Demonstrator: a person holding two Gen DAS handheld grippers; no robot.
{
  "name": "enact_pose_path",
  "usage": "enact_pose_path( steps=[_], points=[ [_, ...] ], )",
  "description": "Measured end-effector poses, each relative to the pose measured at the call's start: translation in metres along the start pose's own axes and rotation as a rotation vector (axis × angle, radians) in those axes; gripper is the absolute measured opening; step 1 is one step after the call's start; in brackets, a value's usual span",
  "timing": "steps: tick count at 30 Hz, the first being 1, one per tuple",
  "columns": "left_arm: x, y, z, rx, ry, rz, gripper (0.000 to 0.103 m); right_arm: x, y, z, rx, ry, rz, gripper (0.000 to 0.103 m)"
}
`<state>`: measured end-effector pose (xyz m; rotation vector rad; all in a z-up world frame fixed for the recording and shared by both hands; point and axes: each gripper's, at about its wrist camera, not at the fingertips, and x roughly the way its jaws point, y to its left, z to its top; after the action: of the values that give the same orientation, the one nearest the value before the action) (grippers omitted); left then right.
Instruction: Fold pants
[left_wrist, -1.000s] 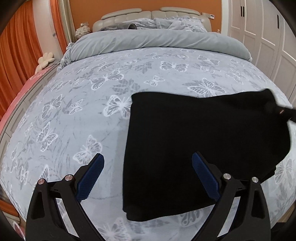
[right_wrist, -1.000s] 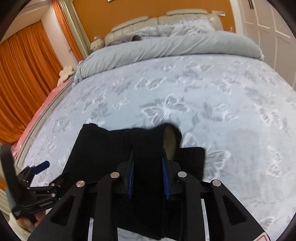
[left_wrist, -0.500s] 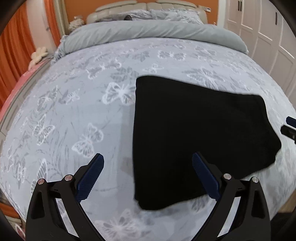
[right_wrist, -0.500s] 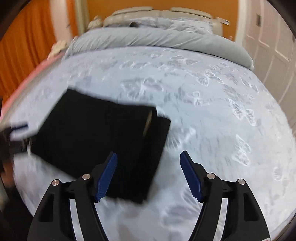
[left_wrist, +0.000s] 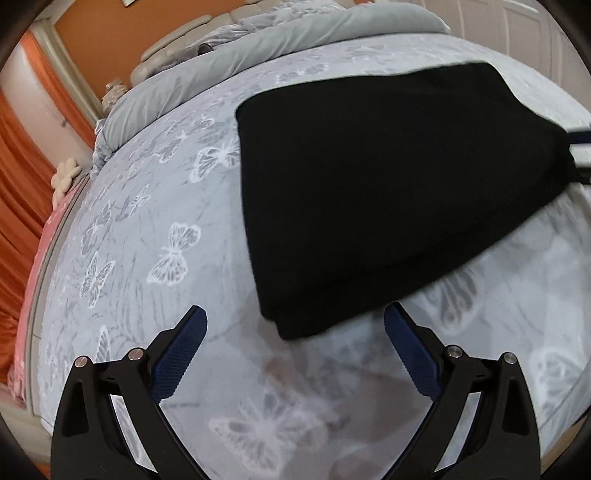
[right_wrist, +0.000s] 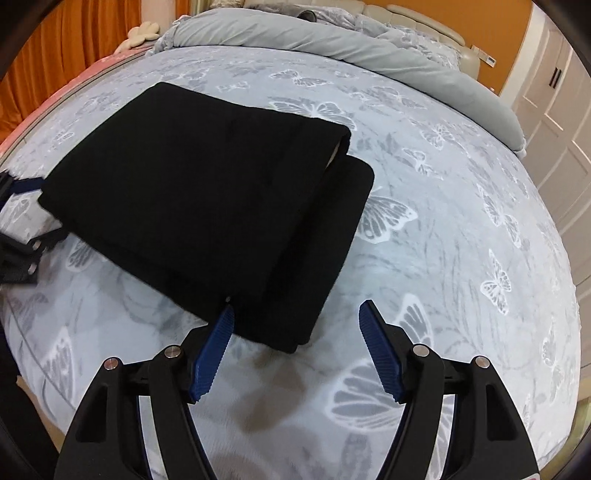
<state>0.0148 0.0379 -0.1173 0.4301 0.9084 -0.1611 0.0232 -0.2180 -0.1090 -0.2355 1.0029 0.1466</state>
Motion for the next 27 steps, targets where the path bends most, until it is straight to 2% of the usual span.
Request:
enact_pose_path(
  steps=[3, 6, 7, 9, 11, 13, 15, 17, 19, 20, 23, 27],
  points=[
    [0.009, 0.018, 0.009, -0.097, 0.020, -0.080, 0.092, -0.001, -0.002, -0.004, -0.003, 0.018, 0.017, 0.068],
    [0.014, 0.027, 0.012, -0.161, 0.042, -0.171, 0.077, -0.004, -0.001, -0.009, -0.013, 0.031, 0.076, 0.069],
    [0.014, 0.028, 0.012, -0.166, 0.042, -0.184, 0.076, -0.006, 0.001, -0.009, -0.021, 0.029, 0.088, 0.069],
    [0.008, 0.022, 0.012, -0.133, 0.024, -0.150, 0.077, -0.011, 0.002, -0.008, -0.006, 0.008, 0.107, 0.069],
    [-0.002, 0.008, 0.010, -0.055, -0.011, -0.083, 0.083, -0.017, -0.005, -0.004, 0.070, -0.025, 0.210, 0.069],
    [-0.014, -0.002, 0.008, 0.002, -0.058, -0.050, 0.093, -0.014, -0.014, 0.005, 0.169, -0.040, 0.293, 0.069],
    [-0.029, -0.011, 0.007, 0.045, -0.112, -0.056, 0.095, -0.005, -0.020, 0.014, 0.234, -0.029, 0.318, 0.070],
    [-0.039, -0.017, 0.006, 0.058, -0.144, -0.092, 0.095, 0.006, -0.024, 0.023, 0.297, -0.009, 0.361, 0.070],
    [-0.046, -0.023, 0.009, 0.068, -0.167, -0.131, 0.096, 0.019, -0.026, 0.033, 0.349, 0.018, 0.419, 0.045],
    [-0.048, -0.027, 0.009, 0.073, -0.175, -0.138, 0.096, 0.023, -0.025, 0.036, 0.358, 0.035, 0.412, 0.025],
    [-0.048, -0.043, 0.018, 0.095, -0.192, -0.161, 0.096, 0.027, -0.022, 0.045, 0.393, 0.062, 0.429, 0.018],
    [-0.049, -0.070, 0.035, 0.130, -0.235, -0.189, 0.096, 0.003, -0.014, 0.064, 0.384, 0.013, 0.477, 0.017]
  ],
)
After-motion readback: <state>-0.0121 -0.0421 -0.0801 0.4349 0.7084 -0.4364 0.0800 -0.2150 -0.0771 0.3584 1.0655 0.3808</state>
